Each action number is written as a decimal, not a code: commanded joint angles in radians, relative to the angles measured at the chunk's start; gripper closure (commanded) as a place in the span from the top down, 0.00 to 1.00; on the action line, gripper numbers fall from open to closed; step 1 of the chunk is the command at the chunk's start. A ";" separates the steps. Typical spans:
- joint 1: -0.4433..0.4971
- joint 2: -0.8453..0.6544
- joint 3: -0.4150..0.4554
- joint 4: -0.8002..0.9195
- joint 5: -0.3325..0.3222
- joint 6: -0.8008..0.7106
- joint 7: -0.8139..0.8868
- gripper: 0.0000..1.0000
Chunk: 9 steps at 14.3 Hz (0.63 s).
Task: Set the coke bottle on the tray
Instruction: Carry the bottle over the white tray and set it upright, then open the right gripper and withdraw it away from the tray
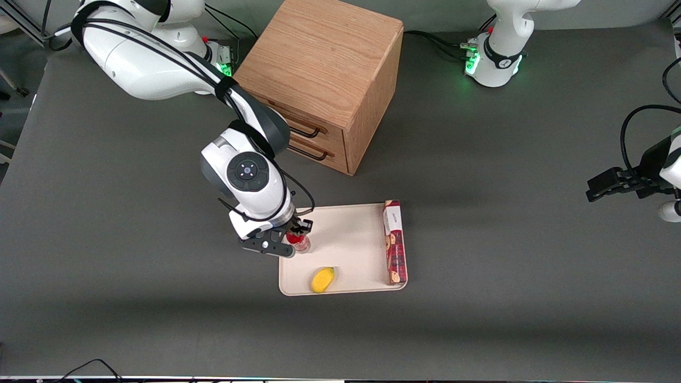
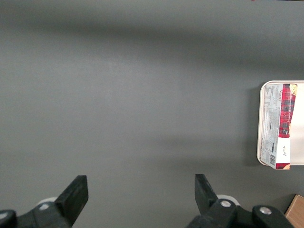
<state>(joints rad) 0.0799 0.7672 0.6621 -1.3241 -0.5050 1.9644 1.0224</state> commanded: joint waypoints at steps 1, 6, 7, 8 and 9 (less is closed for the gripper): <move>-0.011 -0.017 0.010 -0.026 -0.027 0.013 0.035 0.92; -0.020 -0.042 0.014 0.015 -0.023 -0.040 0.008 1.00; -0.020 -0.058 0.017 0.054 -0.021 -0.106 -0.019 1.00; -0.022 -0.100 0.017 0.075 -0.017 -0.160 -0.069 1.00; -0.028 -0.161 0.020 0.081 -0.009 -0.226 -0.120 1.00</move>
<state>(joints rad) 0.0636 0.7157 0.6703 -1.2624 -0.5113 1.8551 0.9776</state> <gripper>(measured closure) 0.000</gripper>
